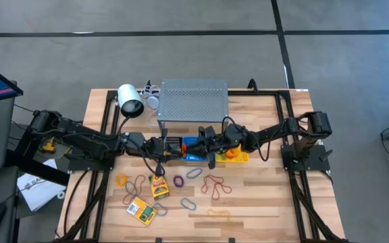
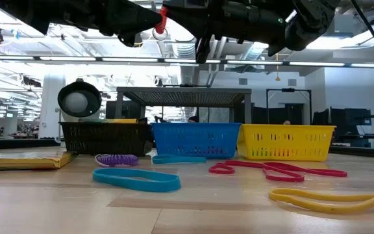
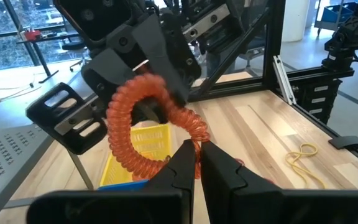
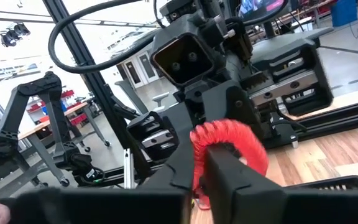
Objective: Pick & Place Office Desk Supplies
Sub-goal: Put the orange spiral keychain into the yellow bin
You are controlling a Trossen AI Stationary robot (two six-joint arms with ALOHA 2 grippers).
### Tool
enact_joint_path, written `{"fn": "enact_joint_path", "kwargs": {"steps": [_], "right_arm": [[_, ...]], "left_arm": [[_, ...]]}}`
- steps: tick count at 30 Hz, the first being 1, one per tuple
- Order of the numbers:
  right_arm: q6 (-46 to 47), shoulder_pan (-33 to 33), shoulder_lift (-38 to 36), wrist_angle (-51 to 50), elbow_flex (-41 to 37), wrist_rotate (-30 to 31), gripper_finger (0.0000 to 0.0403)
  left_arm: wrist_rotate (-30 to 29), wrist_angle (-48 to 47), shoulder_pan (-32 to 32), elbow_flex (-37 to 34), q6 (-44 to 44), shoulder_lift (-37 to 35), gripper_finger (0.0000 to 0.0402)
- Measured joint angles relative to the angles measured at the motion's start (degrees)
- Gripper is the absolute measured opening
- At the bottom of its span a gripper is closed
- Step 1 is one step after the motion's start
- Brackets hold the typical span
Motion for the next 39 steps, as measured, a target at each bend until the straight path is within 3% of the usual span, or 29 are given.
{"fn": "enact_joint_path", "kwargs": {"steps": [9,16,26,34,39], "right_arm": [[0.01,-0.04,0.00,-1.12,0.00,0.02,0.0004],[0.02,0.00,0.00,-1.40,0.00,-0.04,0.0002],[-0.90,0.11,0.00,-1.44,0.00,-0.52,0.0001],[-0.93,0.04,-0.20,-1.47,-0.02,-2.09,0.0001],[-1.54,0.11,-1.65,-2.37,-0.07,-4.03,0.0000]], "left_arm": [[0.58,0.23,0.00,0.00,-2.14,0.00,0.0026],[4.97,3.60,0.07,0.00,-6.33,0.02,0.0089],[5.51,4.28,0.04,0.00,-7.21,0.02,0.0179],[5.33,3.05,0.02,0.00,-7.18,-0.68,0.0195],[4.59,-2.61,0.08,0.00,-7.12,-5.13,0.0191]]}}
